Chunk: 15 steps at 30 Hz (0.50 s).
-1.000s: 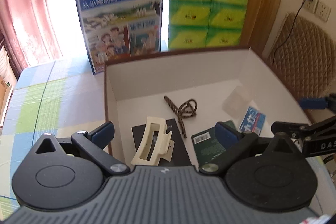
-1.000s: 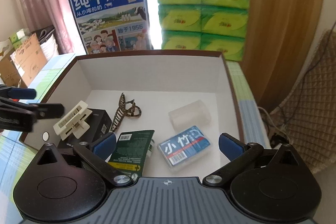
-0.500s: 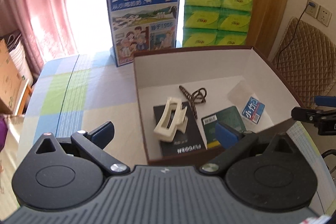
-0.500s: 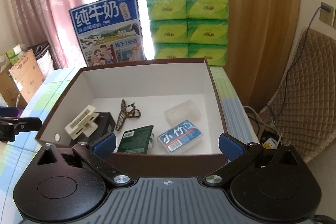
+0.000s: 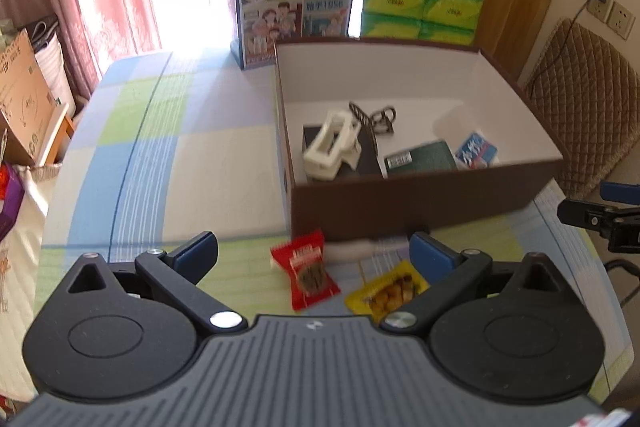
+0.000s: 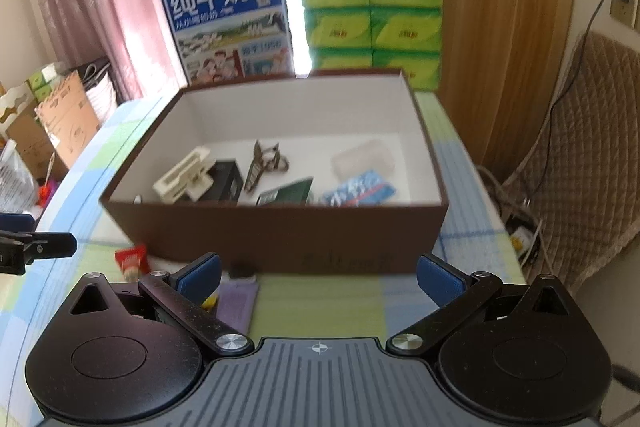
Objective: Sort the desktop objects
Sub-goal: 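Withdraw both grippers from the brown box toward the snack bags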
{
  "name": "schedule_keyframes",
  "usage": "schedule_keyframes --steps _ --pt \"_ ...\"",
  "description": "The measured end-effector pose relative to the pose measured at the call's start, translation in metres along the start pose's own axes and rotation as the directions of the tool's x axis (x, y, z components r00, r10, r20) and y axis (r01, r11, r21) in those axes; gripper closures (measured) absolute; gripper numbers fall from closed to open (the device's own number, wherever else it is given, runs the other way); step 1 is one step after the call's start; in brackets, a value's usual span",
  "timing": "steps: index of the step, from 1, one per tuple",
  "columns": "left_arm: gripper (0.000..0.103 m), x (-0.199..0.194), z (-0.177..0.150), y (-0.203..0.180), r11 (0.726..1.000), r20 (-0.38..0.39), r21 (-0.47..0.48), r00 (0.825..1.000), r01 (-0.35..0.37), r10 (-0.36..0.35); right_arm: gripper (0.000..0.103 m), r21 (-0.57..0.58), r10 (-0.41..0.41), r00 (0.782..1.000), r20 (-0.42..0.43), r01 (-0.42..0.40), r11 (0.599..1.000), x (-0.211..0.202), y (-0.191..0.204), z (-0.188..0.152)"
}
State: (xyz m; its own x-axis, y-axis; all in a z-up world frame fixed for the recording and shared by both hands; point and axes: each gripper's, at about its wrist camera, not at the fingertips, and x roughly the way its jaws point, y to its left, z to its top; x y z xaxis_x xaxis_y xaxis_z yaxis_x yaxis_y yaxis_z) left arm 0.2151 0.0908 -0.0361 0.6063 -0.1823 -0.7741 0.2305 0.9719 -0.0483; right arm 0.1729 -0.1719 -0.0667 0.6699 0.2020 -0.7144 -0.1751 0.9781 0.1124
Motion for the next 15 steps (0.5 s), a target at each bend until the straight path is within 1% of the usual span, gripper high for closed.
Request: schedule_keyframes --steps 9,15 --pt "0.003 0.011 -0.035 -0.01 1.0 -0.092 0.0 0.996 0.022 -0.022 0.002 0.013 0.011 0.997 -0.073 -0.01 1.0 0.003 -0.002 -0.03" --pt "0.003 0.014 -0.047 -0.014 0.999 -0.121 0.005 0.992 0.034 -0.033 0.002 0.019 0.025 0.994 -0.11 -0.023 1.0 0.007 -0.001 -0.043"
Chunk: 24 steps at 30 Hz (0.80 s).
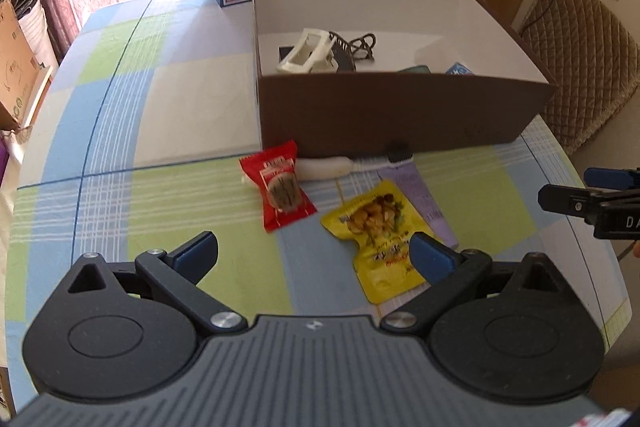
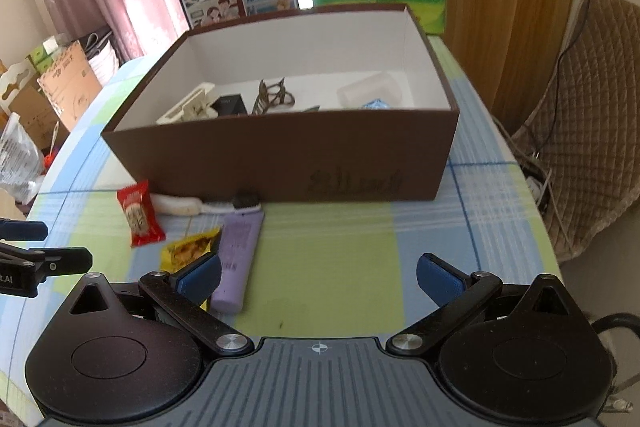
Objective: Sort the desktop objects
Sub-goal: 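Withdraw both grippers from the brown box toward the snack bags, then grasp the yellow snack bag with the right gripper and lift it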
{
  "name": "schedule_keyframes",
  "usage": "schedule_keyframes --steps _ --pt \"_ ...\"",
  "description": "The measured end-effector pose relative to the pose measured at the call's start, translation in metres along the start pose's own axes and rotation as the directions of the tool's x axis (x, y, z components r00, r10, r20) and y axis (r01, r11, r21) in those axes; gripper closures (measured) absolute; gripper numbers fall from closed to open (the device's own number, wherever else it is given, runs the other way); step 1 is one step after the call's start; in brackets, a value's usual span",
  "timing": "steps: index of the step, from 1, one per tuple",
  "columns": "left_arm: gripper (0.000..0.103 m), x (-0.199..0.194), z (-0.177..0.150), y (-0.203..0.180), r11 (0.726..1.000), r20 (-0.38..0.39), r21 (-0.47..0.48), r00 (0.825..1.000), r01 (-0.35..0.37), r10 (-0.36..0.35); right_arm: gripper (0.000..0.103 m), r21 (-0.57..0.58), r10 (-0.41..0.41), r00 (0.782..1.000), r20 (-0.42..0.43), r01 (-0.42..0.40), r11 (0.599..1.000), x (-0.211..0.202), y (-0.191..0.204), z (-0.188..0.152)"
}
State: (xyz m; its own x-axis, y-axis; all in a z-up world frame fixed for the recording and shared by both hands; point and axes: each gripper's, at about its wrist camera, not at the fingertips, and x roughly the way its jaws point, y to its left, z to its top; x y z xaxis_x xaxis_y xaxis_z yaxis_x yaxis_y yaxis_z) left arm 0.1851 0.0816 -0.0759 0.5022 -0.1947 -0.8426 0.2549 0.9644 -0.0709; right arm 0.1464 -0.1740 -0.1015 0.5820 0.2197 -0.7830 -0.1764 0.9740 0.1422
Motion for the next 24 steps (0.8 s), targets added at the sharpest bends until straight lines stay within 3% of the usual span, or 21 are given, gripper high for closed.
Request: schedule_keyframes --steps 7,13,24 --pt "0.003 0.001 -0.006 0.002 1.0 -0.011 -0.004 1.0 0.0 0.0 0.002 0.028 0.028 0.999 -0.023 -0.027 0.999 0.007 0.001 -0.008" --pt "0.003 0.002 -0.011 0.008 1.0 -0.024 -0.016 1.0 -0.013 0.013 0.002 0.123 0.115 0.992 -0.049 -0.108 0.987 0.016 -0.001 -0.015" --pt "0.003 0.005 -0.02 0.03 0.996 -0.046 -0.067 0.998 -0.052 0.049 0.003 0.245 0.28 0.952 -0.121 -0.244 0.938 0.047 0.019 -0.033"
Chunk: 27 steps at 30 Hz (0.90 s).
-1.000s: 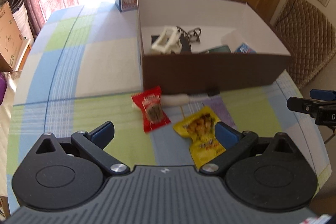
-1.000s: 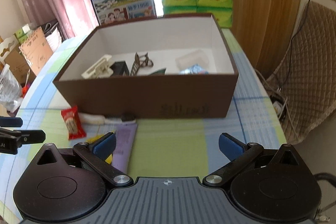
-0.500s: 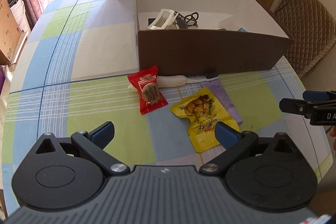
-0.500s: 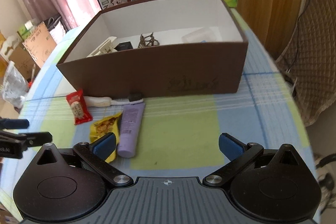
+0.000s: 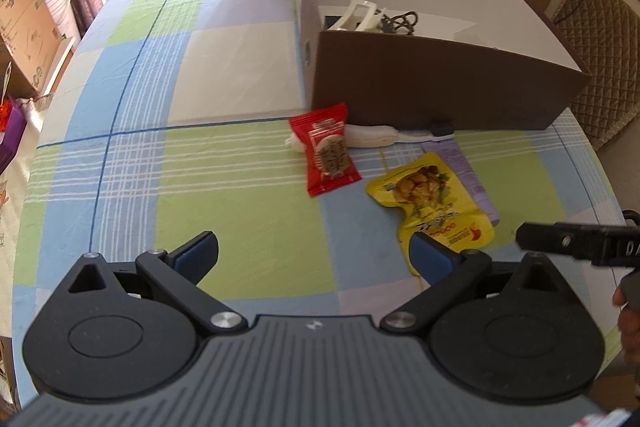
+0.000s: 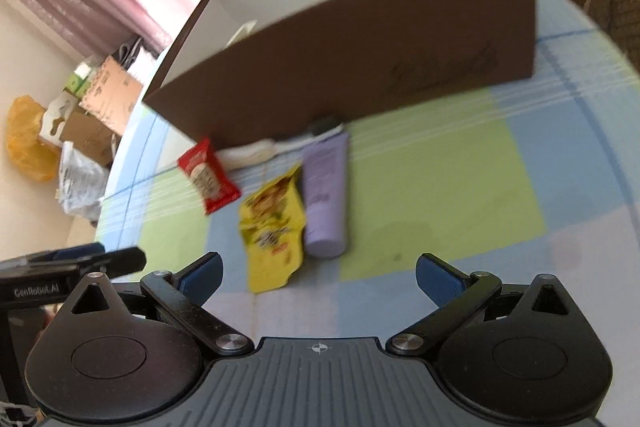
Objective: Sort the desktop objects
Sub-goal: 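Grasp the yellow snack bag with the right gripper and lift it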
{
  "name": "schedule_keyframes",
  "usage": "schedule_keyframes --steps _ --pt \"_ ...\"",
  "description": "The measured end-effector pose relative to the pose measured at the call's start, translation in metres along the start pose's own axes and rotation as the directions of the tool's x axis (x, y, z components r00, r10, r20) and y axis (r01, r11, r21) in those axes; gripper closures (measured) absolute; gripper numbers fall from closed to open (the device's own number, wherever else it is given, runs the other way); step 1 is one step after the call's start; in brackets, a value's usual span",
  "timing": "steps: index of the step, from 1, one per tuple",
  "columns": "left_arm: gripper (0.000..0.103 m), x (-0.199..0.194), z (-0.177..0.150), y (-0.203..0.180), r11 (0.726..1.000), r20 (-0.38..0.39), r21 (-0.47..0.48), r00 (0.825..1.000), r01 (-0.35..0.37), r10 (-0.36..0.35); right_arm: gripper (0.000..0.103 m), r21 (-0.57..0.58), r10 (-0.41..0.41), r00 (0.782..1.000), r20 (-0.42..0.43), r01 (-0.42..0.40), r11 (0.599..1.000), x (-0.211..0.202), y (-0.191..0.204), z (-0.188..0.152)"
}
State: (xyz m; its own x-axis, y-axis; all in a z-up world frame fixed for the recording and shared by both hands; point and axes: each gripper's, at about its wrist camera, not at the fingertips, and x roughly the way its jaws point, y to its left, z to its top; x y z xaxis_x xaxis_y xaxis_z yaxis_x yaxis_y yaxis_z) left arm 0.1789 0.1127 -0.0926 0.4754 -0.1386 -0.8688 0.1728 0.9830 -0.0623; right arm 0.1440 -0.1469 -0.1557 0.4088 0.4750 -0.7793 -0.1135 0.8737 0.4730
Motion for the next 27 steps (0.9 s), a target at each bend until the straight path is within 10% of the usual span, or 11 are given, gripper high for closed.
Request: schedule_keyframes --steps 12,15,16,27 --pt "0.003 0.007 -0.002 0.025 0.999 -0.026 -0.032 0.999 -0.026 0.025 0.06 0.039 0.066 0.997 -0.029 -0.065 0.997 0.043 0.01 -0.008" --pt "0.003 0.009 -0.002 0.029 0.999 -0.032 -0.033 0.999 -0.028 0.026 0.08 0.06 0.066 0.998 -0.009 -0.066 0.996 0.047 0.009 -0.007" --pt "0.003 0.01 -0.002 0.03 0.999 -0.034 -0.033 0.999 -0.026 0.025 0.101 0.062 0.068 0.998 -0.004 -0.067 0.996 0.047 0.009 -0.007" --pt "0.003 0.024 0.005 0.024 1.0 -0.042 -0.003 0.999 0.01 -0.01 0.103 -0.312 -0.063 0.988 0.143 0.106 0.944 0.002 0.04 -0.005"
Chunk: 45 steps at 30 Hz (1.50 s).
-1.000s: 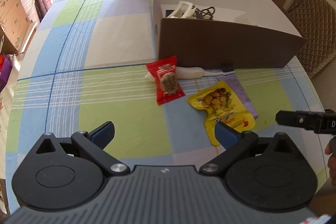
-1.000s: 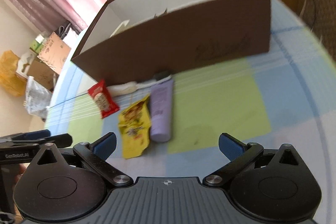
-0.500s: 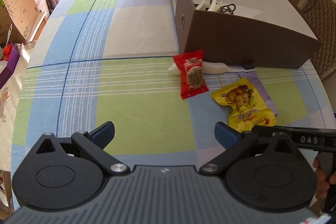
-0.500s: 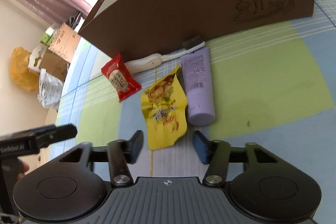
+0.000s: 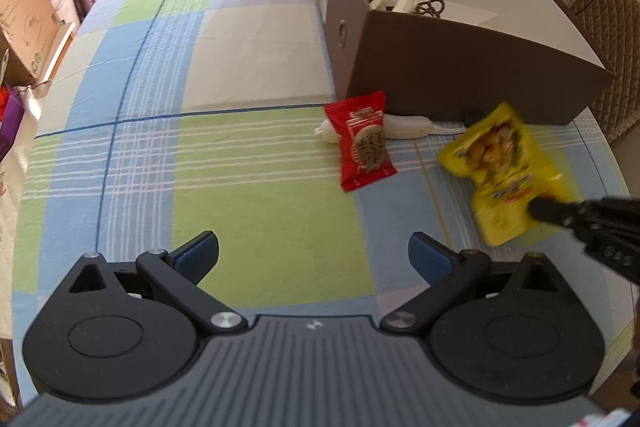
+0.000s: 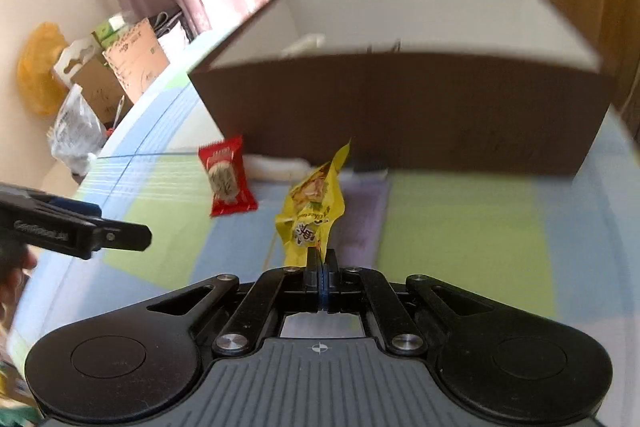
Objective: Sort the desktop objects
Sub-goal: 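Grasp the yellow snack bag with the right gripper and lift it, then close left gripper on red snack packet while right gripper holds yellow bag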
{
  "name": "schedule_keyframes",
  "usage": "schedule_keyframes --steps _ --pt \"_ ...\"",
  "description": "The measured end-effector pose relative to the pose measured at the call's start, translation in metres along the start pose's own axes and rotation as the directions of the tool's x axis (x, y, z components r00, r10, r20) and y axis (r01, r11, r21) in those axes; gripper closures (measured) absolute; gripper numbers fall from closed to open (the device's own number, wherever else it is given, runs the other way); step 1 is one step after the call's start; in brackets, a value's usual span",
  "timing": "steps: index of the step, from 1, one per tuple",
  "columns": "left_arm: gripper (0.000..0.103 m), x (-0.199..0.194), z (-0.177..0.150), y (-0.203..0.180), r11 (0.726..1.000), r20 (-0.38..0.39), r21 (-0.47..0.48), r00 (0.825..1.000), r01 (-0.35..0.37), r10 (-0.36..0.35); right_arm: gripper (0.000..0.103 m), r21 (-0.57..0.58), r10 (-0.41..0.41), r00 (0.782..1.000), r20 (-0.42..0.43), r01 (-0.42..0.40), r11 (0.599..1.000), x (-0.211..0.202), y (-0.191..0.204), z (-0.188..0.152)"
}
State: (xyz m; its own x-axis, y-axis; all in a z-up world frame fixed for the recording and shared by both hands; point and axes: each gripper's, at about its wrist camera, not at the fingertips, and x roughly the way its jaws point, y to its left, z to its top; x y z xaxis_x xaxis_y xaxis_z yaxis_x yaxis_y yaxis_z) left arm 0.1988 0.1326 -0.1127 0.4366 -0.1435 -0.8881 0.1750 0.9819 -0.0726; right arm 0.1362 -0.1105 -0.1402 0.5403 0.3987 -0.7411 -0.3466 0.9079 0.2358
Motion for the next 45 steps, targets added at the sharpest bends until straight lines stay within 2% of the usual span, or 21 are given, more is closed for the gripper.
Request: schedule_keyframes --steps 5,15,29,36,45 --pt "0.004 0.006 0.006 -0.011 0.999 0.005 0.029 1.0 0.025 -0.026 0.103 -0.023 -0.079 0.995 0.057 0.081 0.996 -0.026 -0.007 0.005" --pt "0.004 0.019 0.022 -0.027 0.996 0.033 0.077 0.999 0.038 -0.04 0.103 0.06 -0.192 0.976 0.101 0.187 0.981 -0.065 -0.037 0.005" --pt "0.008 0.039 0.036 -0.038 0.993 0.056 0.121 0.998 0.002 -0.009 0.103 0.15 -0.237 0.961 0.142 0.215 0.965 -0.097 -0.058 0.011" --pt "0.016 0.055 0.036 -0.037 0.991 0.067 0.131 0.998 -0.02 0.011 0.103 0.191 -0.255 0.954 0.156 0.224 0.956 -0.11 -0.065 0.013" --pt "0.029 0.067 0.042 -0.034 0.995 0.088 0.104 0.996 0.006 -0.015 0.103 0.25 -0.295 0.943 0.153 0.252 0.935 -0.119 -0.078 0.008"
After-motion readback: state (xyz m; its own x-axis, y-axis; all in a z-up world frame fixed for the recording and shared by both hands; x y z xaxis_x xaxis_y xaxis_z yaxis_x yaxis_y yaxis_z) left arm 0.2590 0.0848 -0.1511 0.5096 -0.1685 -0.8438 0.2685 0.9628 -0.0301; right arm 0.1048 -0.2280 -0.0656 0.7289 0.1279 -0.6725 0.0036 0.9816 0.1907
